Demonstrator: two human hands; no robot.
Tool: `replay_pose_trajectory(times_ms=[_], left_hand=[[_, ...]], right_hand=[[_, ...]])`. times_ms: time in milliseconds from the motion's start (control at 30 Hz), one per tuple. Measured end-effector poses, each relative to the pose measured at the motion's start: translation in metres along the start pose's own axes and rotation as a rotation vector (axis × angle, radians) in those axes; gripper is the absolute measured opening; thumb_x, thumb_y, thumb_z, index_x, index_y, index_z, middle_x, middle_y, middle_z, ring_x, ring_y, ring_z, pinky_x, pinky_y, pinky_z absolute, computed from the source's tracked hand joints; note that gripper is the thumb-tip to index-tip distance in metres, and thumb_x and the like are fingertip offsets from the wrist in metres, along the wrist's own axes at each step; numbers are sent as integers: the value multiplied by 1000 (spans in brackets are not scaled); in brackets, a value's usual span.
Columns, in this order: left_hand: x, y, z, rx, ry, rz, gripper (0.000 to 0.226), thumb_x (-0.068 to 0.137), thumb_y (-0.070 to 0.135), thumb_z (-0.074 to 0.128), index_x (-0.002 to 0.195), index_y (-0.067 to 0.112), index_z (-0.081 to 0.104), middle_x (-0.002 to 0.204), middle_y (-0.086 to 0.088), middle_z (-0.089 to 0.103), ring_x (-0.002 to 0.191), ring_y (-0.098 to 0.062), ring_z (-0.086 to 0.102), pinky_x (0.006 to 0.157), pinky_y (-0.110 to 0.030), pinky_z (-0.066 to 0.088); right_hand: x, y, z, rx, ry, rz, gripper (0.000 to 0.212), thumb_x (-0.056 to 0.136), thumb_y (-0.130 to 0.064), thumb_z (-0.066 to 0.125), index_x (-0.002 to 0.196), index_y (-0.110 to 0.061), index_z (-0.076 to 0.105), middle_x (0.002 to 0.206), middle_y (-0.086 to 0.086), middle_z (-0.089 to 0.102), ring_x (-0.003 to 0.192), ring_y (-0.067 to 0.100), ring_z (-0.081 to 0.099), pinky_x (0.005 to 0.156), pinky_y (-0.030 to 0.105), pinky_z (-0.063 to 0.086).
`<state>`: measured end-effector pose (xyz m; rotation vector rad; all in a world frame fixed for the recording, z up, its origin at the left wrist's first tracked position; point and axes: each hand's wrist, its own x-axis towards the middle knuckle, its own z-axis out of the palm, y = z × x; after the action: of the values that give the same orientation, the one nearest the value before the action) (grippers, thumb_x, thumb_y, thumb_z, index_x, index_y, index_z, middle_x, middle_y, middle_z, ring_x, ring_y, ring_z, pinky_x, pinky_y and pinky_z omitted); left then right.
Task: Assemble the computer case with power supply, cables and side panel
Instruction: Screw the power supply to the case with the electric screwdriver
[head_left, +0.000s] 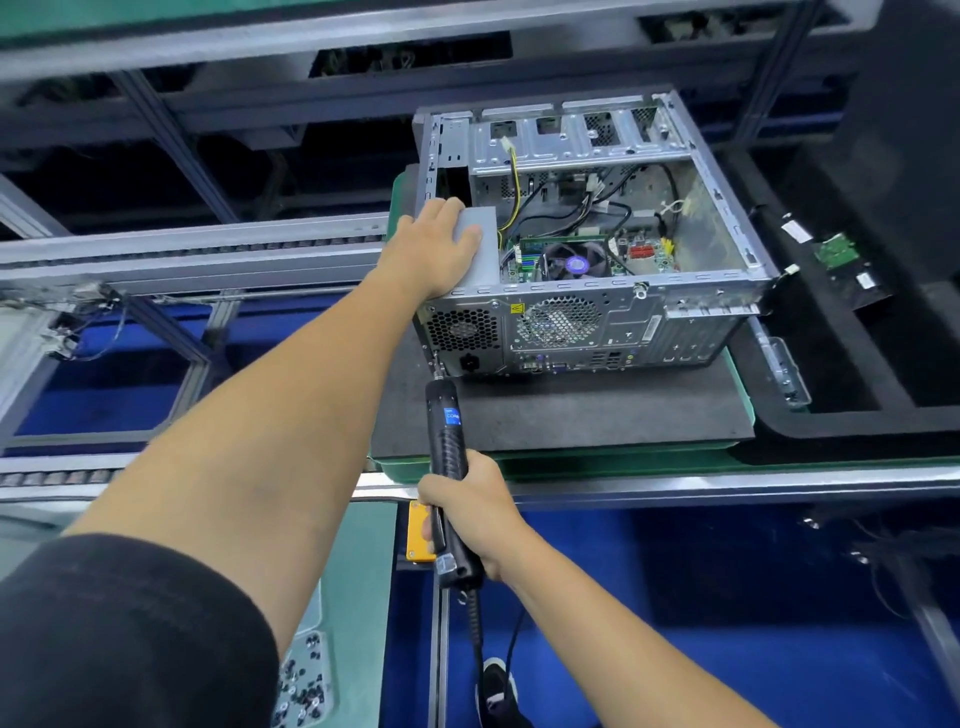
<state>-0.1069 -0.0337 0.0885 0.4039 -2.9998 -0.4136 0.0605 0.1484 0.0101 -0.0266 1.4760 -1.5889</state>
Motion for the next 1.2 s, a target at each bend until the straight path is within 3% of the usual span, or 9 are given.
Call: replay_pose_trajectory(times_ms=[300,533,800,1000,1033,1100,1167,1200], left_hand=[[0,0,-1,-12,-3,0,52,101,42,27,145,14,30,145,-6,36,121,-38,38,101,-43,29],[-2,1,-2,-20,5,-13,52,101,42,28,146,15,30,147,-4,35,120,-39,39,99,-43,31],[-2,1,-2,-46,-3,-37,53,101,43,28,148,18,27,150,0,31,125,-38,34,100,-45,32],[-8,-2,-4,-239,45,-48,51,101,31,36,148,12,30,154,-4,27,137,-30,28,113,-40,25],[-12,-4,-5,-331,130,-64,45,100,25,39,142,9,37,147,-7,34,133,-25,32,110,-34,26],[-29,-8,-5,-516,371,-202,25,98,20,38,117,10,51,118,-1,46,107,-14,45,90,-26,35],[-53,-15,2,-666,514,-506,17,98,21,34,94,12,48,94,2,47,78,-12,44,64,-29,31],[-66,-20,10,-710,499,-665,18,97,20,33,91,10,47,91,-1,49,74,-16,44,61,-31,29]], right_hand=[[0,0,0,70,-31,46,24,72,-5,57,90,-10,42,52,9,53,43,22,51,46,28,46],[2,2,2,4,25,13,25,70,-11,61,88,-12,44,53,0,52,45,21,54,47,31,49],[2,2,-2,-141,83,-19,30,65,-22,66,86,-16,45,75,7,50,61,26,54,58,40,51],[-1,-1,-9,-142,57,-14,29,72,-15,67,88,-15,43,69,3,49,46,20,54,47,31,49],[-1,-1,-9,-142,57,-14,29,73,-14,68,89,-14,43,69,3,49,45,20,54,47,30,49],[-2,-2,-8,-145,60,-15,29,75,-12,68,90,-14,43,70,5,50,45,20,54,46,29,48],[-2,-2,-7,-140,64,-17,30,75,-11,69,88,-14,42,70,5,49,45,20,53,46,30,47],[-1,-1,-7,-136,64,-17,31,75,-11,69,87,-14,41,71,6,48,46,21,53,47,30,48]])
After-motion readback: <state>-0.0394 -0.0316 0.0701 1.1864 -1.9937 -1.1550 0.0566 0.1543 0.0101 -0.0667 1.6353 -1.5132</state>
